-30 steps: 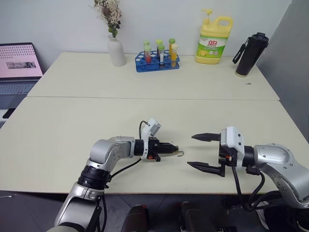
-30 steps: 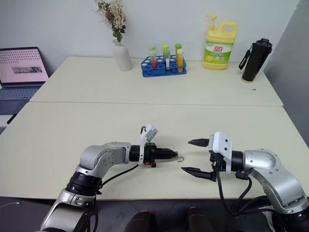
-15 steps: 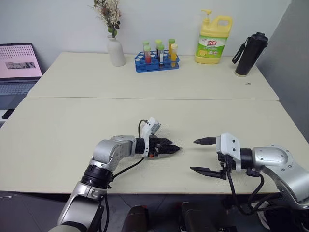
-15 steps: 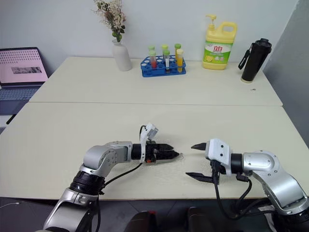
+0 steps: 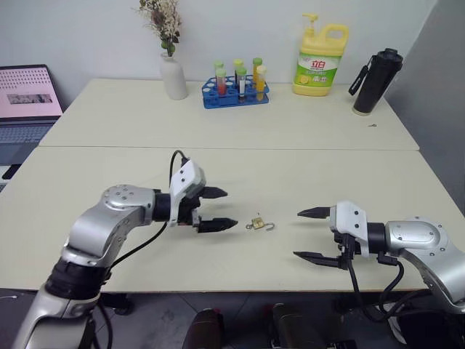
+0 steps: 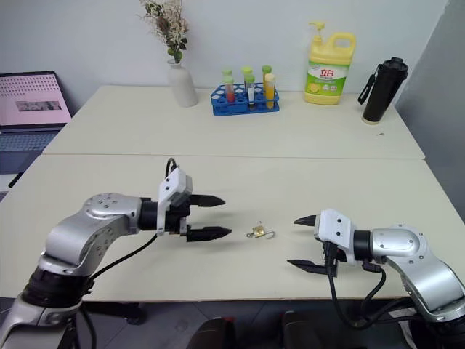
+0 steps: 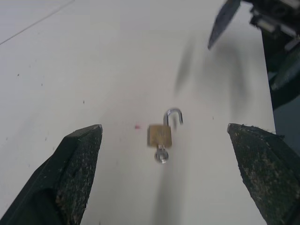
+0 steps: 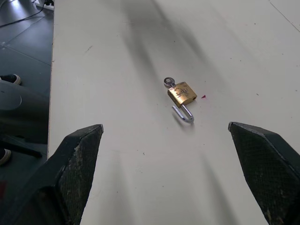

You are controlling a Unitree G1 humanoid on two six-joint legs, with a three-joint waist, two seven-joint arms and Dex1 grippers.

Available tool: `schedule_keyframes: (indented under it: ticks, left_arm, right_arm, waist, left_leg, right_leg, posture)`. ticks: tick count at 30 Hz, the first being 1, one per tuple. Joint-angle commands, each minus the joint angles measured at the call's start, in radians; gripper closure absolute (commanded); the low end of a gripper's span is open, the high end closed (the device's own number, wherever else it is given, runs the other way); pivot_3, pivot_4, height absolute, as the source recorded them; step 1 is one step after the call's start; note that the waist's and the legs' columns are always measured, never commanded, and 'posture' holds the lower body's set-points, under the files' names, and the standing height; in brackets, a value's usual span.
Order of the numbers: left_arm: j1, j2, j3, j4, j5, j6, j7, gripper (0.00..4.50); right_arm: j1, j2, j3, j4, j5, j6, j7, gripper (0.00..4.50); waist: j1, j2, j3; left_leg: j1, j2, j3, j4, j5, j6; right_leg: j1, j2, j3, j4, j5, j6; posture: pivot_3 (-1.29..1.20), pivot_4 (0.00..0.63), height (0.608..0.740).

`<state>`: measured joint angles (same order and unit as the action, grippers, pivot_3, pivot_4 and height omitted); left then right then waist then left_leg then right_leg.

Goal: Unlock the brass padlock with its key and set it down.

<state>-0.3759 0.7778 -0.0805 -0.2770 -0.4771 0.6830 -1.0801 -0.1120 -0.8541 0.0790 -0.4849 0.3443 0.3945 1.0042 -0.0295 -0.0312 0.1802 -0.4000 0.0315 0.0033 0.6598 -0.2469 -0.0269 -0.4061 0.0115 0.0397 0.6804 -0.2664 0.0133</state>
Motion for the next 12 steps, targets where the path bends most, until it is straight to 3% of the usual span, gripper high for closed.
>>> schedule_keyframes:
  ticks: [1,7,12]
  left_arm:
    - [0.07,0.065,0.069,-0.097,0.029,-0.077,0.0,0.01]
    - [0.271,0.156,0.175,-0.223,0.001,-0.111,-0.021,0.01]
    - [0.288,0.158,0.17,-0.226,0.006,-0.137,-0.02,0.01]
  right_arm:
    - [0.003,-0.023,-0.041,0.007,0.005,-0.035,0.027,0.0]
    - [-0.017,-0.036,-0.052,0.069,-0.005,-0.069,0.062,0.0]
    - [-0.044,-0.037,-0.038,0.104,-0.013,-0.086,0.087,0.0]
  waist:
    - [0.002,0.0,0.0]
    - [0.001,0.0,0.0]
    - [0.003,0.0,0.0]
  left_leg:
    - [0.0,0.0,0.0,0.0,0.0,0.0]
    - [0.0,0.001,0.0,-0.001,0.0,0.001]
    - [0.0,0.001,0.0,0.0,0.0,0.001]
  right_leg:
    - [0.0,0.0,0.0,0.0,0.0,0.0]
    - [0.0,-0.004,-0.001,0.0,0.0,0.0]
    - [0.0,-0.004,-0.002,0.0,0.0,0.0]
  posture:
    - [0.0,0.15,0.74]
    - [0.0,0.15,0.74]
    - [0.0,0.15,0.74]
